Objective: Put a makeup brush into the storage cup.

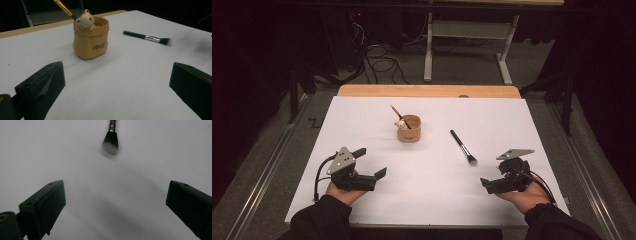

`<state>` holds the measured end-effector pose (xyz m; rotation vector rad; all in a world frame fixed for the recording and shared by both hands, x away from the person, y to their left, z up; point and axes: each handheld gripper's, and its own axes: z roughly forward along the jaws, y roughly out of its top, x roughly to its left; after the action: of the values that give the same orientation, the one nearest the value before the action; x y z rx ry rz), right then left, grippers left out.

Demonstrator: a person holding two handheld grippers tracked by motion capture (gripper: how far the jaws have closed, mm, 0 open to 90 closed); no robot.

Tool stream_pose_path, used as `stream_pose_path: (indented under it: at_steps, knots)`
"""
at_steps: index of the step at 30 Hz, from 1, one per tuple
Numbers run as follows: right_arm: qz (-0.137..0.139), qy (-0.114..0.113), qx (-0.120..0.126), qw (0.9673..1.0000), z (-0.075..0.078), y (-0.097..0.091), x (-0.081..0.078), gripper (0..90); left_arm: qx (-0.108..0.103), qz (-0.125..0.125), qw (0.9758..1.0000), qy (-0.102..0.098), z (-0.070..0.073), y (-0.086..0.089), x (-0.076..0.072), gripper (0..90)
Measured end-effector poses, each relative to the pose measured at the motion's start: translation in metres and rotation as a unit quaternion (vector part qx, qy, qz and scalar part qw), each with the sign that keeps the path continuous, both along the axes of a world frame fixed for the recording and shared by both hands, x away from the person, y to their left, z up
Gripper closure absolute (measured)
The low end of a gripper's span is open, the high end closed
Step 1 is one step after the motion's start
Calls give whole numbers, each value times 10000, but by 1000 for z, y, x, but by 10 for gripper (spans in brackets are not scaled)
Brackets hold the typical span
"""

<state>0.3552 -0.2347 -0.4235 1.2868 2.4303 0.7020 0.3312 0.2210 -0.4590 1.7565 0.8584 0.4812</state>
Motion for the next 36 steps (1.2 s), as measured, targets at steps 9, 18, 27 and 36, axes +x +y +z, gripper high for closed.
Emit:
stream_pose_path:
  at_steps: [9, 18, 27, 36]
  knots:
    - [110, 128, -169, 9997, 4, 5, 13, 44, 74, 15, 10000, -50, 0, -1, 1, 2]
    - [325, 364, -362, 9982, 3, 13, 29, 96, 184, -23, 9997, -168, 4, -3, -5, 6]
    - [385, 562, -469, 9966, 4, 32, 55, 155, 206, -77, 9996, -164, 4, -1, -7, 7]
    - [355, 659, -460, 9961, 1, 40, 74, 214, 90, -95, 9998, -156, 4, 4, -6, 6]
